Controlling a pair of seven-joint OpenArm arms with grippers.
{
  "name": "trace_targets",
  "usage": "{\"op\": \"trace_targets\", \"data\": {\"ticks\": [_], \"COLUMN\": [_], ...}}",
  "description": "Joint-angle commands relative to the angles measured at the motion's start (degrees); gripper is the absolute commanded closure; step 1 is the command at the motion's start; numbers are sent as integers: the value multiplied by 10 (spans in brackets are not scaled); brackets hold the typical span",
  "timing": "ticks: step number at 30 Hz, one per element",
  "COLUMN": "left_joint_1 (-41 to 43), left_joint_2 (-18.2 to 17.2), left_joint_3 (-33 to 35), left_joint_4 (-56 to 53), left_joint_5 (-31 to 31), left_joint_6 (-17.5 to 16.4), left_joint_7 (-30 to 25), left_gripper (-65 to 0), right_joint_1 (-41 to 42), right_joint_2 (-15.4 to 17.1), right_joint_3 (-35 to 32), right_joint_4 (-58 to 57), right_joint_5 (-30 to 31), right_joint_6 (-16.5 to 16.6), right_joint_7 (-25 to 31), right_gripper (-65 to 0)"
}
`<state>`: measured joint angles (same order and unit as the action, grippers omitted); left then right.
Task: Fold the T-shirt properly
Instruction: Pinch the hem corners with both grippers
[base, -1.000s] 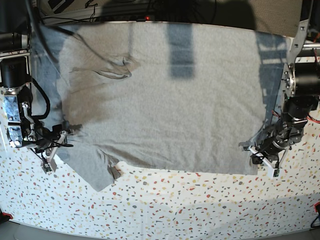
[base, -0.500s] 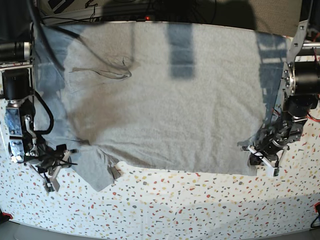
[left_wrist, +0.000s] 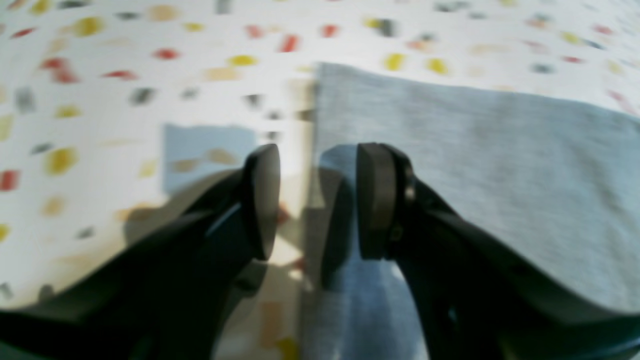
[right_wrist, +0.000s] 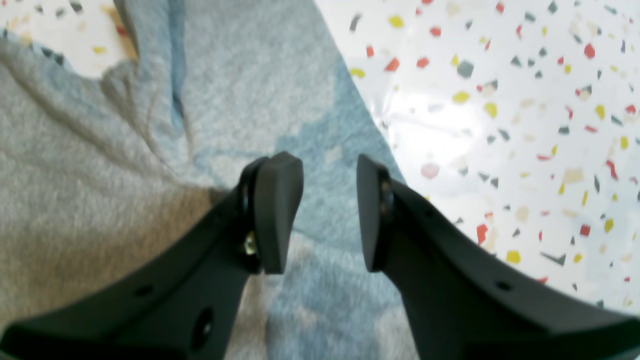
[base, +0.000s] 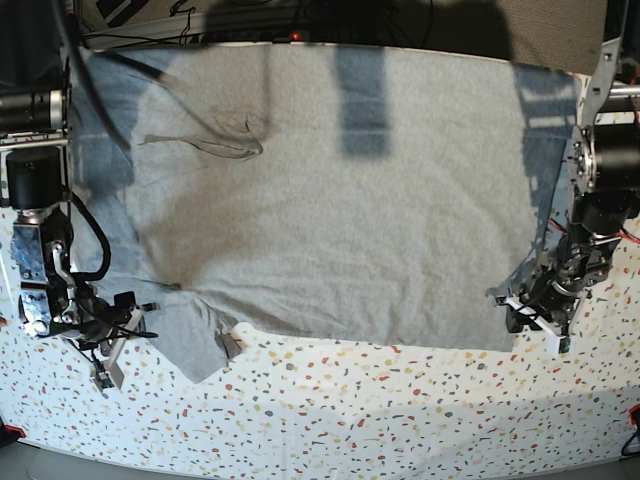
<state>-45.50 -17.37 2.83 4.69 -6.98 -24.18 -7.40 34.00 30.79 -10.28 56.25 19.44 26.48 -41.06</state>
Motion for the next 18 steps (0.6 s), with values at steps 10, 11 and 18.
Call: {"op": "trace_targets", "data": {"ticks": [10,11,18], "left_joint_1": [-4,-3,-2], "left_joint_2": [2,5,24], "left_joint_3": [-2,-2,-2], "left_joint_4": [5,5,5], "left_joint_5": [-5,-5,-5], "left_joint_6": [-20,-30,-49], "left_joint_7": [-10,-10,-10], "left_gripper": [-230,-230,-111], "right_joint_1": [22,22,22], "right_joint_2": [10,9,10], "right_joint_3": [5,5,5], "right_joint_4": [8,8,8], "right_joint_5": [3,3,3], "right_joint_6": [2,2,2], "right_joint_7": [-9,-9,-11], "right_gripper": [-227,-227,-227]}}
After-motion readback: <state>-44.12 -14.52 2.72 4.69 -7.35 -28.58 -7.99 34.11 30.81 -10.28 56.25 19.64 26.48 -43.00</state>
